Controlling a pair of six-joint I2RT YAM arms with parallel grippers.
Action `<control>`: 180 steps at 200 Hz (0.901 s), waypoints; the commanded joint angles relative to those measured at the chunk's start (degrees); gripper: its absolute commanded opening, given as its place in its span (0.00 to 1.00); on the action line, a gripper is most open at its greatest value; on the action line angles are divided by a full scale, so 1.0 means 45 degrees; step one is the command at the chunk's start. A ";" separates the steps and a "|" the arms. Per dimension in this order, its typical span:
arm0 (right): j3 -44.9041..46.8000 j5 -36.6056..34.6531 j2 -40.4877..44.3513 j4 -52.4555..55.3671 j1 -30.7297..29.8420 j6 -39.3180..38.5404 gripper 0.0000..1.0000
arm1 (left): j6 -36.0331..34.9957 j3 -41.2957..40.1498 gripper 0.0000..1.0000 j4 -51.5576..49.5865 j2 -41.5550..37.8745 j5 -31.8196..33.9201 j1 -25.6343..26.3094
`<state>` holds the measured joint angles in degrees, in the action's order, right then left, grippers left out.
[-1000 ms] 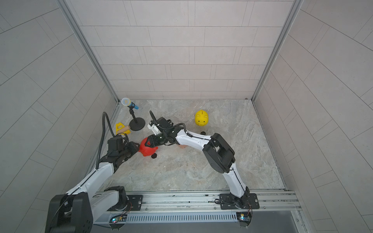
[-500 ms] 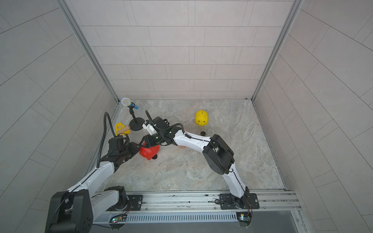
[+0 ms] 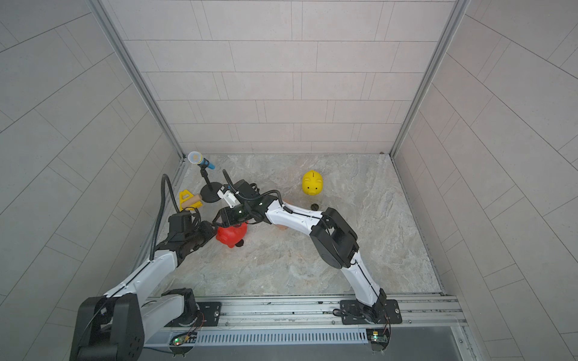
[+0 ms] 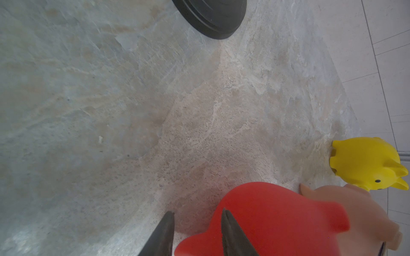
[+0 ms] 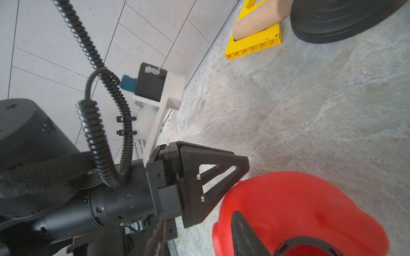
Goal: Close piggy banks
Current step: Turn over the piggy bank at the center of the board.
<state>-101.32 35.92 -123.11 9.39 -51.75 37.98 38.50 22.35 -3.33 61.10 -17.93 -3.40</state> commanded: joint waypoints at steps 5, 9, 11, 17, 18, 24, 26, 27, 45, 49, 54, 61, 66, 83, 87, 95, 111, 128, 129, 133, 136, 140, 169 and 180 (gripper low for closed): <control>-0.0415 -0.0079 -0.0162 0.0131 -0.0073 0.0091 0.49 | -0.0153 0.0102 0.40 -0.0163 -0.0033 0.0269 0.0028; -0.0514 -0.0072 -0.0186 0.0145 -0.0082 0.0120 0.49 | -0.0155 0.0093 0.40 -0.0158 -0.0024 0.0292 0.0023; -0.0552 -0.0058 -0.0212 0.0171 -0.0083 0.0117 0.49 | -0.0142 0.0092 0.40 -0.0158 -0.0038 0.0323 0.0015; -0.0685 -0.0025 -0.0224 0.0231 -0.0101 0.0087 0.49 | -0.0148 0.0092 0.40 -0.0176 -0.0037 0.0357 0.0013; -0.0706 -0.0019 -0.0222 0.0254 -0.0102 0.0072 0.49 | -0.0143 0.0092 0.40 -0.0177 -0.0030 0.0354 0.0013; -0.0810 -0.0021 -0.0230 0.0321 -0.0102 0.0058 0.49 | -0.0142 0.0092 0.40 -0.0194 -0.0030 0.0352 0.0027; -0.0841 -0.0021 -0.0223 0.0342 -0.0102 0.0057 0.49 | -0.0139 0.0092 0.40 -0.0196 -0.0025 0.0352 0.0012; -0.0842 -0.0017 -0.0231 0.0349 -0.0102 0.0047 0.49 | -0.0138 0.0092 0.40 -0.0206 -0.0044 0.0362 0.0012; -0.0886 -0.0131 -0.0110 0.0350 -0.0102 0.0030 0.49 | -0.0171 0.0073 0.40 -0.0266 -0.0075 0.0474 0.0010; -0.0885 -0.0131 -0.0089 0.0350 -0.0102 0.0037 0.49 | -0.0176 0.0073 0.40 -0.0256 -0.0072 0.0496 0.0018; -0.0887 -0.0112 -0.0049 0.0355 -0.0102 0.0037 0.49 | -0.0162 0.0073 0.40 -0.0274 -0.0059 0.0525 0.0010; -0.0869 -0.0093 0.0001 0.0355 -0.0102 0.0035 0.49 | -0.0171 0.0073 0.40 -0.0311 -0.0076 0.0572 0.0013; -0.0854 -0.0082 0.0042 0.0374 -0.0117 0.0019 0.49 | -0.0177 0.0073 0.40 -0.0314 -0.0079 0.0626 0.0012; -0.0893 0.0074 0.0202 0.0754 -0.0160 -0.0315 0.46 | -0.0141 0.0053 0.40 -0.0367 -0.0049 0.0822 -0.0005; -0.0901 0.0043 0.0256 0.0881 -0.0171 -0.0403 0.46 | -0.0115 0.0053 0.40 -0.0389 -0.0059 0.0865 -0.0001; -0.0857 -0.0074 0.0402 0.1077 -0.0180 -0.0566 0.46 | -0.0095 0.0036 0.40 -0.0412 -0.0081 0.0955 -0.0024; -0.0661 -0.0295 0.0708 0.1193 -0.0181 -0.0723 0.46 | -0.0080 0.0034 0.40 -0.0441 -0.0105 0.0968 -0.0074; -0.0433 -0.0356 0.0943 0.1214 -0.0181 -0.0826 0.46 | -0.0081 0.0034 0.40 -0.0575 -0.0226 0.1102 -0.0105; -0.0424 -0.0361 0.0957 0.1224 -0.0181 -0.0834 0.46 | -0.0080 0.0024 0.40 -0.0581 -0.0232 0.1108 -0.0104; -0.0369 -0.0392 0.1003 0.1262 -0.0181 -0.0868 0.46 | -0.0090 0.0015 0.40 -0.0605 -0.0274 0.1148 -0.0100; -0.0326 -0.0427 0.1063 0.1279 -0.0181 -0.0879 0.46 | -0.0085 0.0014 0.40 -0.0609 -0.0309 0.1179 -0.0121; -0.0275 -0.0476 0.1111 0.1320 -0.0190 -0.0926 0.46 | -0.0076 -0.0004 0.40 -0.0624 -0.0363 0.1206 -0.0141; 0.0253 -0.0943 0.1695 0.1448 -0.0181 -0.1245 0.46 | -0.0021 -0.0025 0.46 -0.0888 -0.0666 0.1641 -0.0172; 0.0402 -0.1075 0.1889 0.1582 -0.0181 -0.1369 0.45 | -0.0010 -0.0044 0.47 -0.0949 -0.0808 0.1717 -0.0180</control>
<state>-100.71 33.34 -119.09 14.81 -52.23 34.22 38.63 22.35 -5.61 59.11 -12.51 -3.75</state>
